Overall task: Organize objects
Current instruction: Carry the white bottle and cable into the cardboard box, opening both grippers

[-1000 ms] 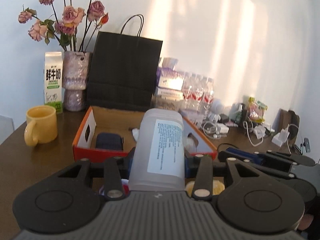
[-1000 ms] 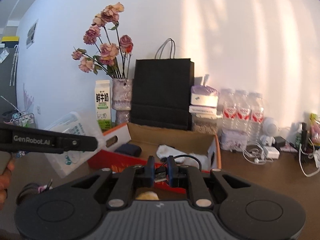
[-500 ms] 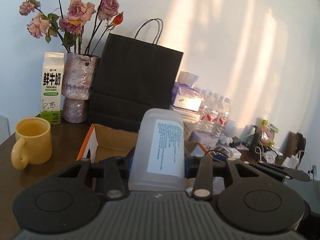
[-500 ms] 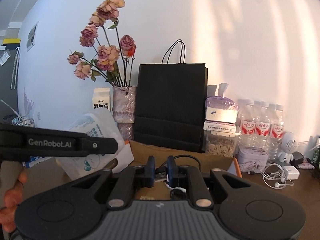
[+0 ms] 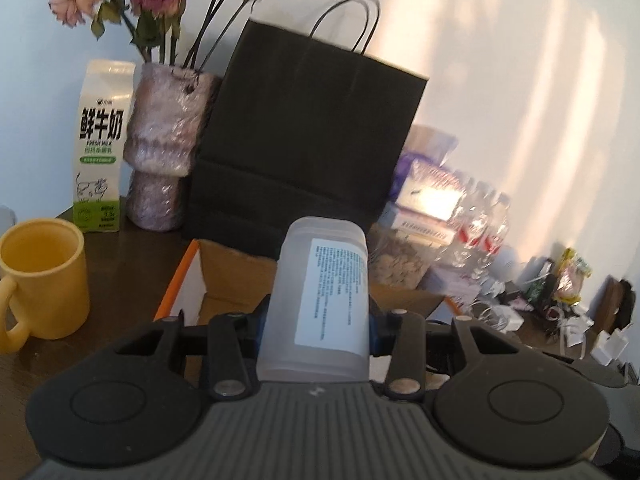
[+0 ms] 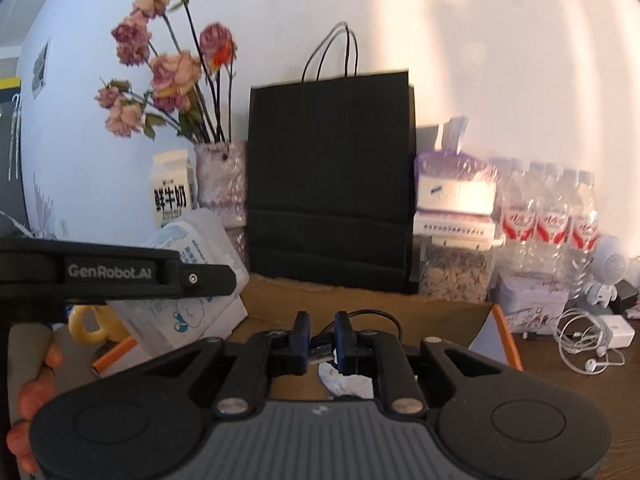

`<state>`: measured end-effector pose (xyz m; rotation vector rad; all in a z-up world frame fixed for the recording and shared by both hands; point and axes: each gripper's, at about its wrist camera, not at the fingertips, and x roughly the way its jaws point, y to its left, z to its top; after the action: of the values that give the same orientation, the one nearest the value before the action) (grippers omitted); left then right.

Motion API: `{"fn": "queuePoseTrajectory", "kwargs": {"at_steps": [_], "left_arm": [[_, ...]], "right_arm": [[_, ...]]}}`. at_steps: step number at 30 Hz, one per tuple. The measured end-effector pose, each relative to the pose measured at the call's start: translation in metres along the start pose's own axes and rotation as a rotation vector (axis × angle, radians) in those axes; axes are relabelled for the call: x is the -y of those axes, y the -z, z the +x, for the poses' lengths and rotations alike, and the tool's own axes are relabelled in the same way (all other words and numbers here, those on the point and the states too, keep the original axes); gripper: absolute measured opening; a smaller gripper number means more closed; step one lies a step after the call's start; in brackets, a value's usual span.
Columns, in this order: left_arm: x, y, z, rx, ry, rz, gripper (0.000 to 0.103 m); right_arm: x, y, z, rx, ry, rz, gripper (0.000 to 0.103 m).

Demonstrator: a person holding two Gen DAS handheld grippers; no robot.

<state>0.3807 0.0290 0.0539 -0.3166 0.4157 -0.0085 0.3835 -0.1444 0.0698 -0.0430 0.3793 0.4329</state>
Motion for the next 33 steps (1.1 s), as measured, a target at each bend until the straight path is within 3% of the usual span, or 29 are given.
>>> {"fn": "queuePoseTrajectory", "kwargs": {"at_steps": [12,13,14,15,16,17,18,19,33], "left_arm": [[-0.001,0.008,0.012,-0.041,-0.007,0.013,0.044],[0.000,0.008,0.013,-0.044,-0.013,0.010,0.050],[0.000,0.008,0.013,-0.039,-0.018,0.009,0.072],[0.000,0.008,0.012,-0.034,-0.027,0.010,0.086],[0.000,0.008,0.011,-0.018,-0.043,0.011,0.103],[0.002,0.008,0.008,0.014,-0.070,0.015,0.103],[0.002,0.007,0.007,0.026,-0.090,0.020,0.103],[0.002,0.006,0.007,0.027,-0.101,0.025,0.103],[0.002,0.008,0.008,0.007,-0.097,0.031,0.103]], "right_arm": [[0.006,0.010,0.011,-0.060,0.009,0.021,0.012],[0.006,0.010,0.012,-0.065,0.011,0.021,0.013],[0.007,0.010,0.012,-0.069,0.017,0.022,0.014],[0.007,0.010,0.012,-0.074,0.020,0.026,0.024],[0.008,0.010,0.013,-0.080,0.024,0.029,0.045],[0.008,0.011,0.013,-0.088,0.032,0.029,0.060],[0.008,0.011,0.015,-0.098,0.040,0.029,0.093],[0.008,0.012,0.015,-0.105,0.047,0.028,0.103],[0.008,0.011,0.015,-0.105,0.067,0.027,0.103]]}}
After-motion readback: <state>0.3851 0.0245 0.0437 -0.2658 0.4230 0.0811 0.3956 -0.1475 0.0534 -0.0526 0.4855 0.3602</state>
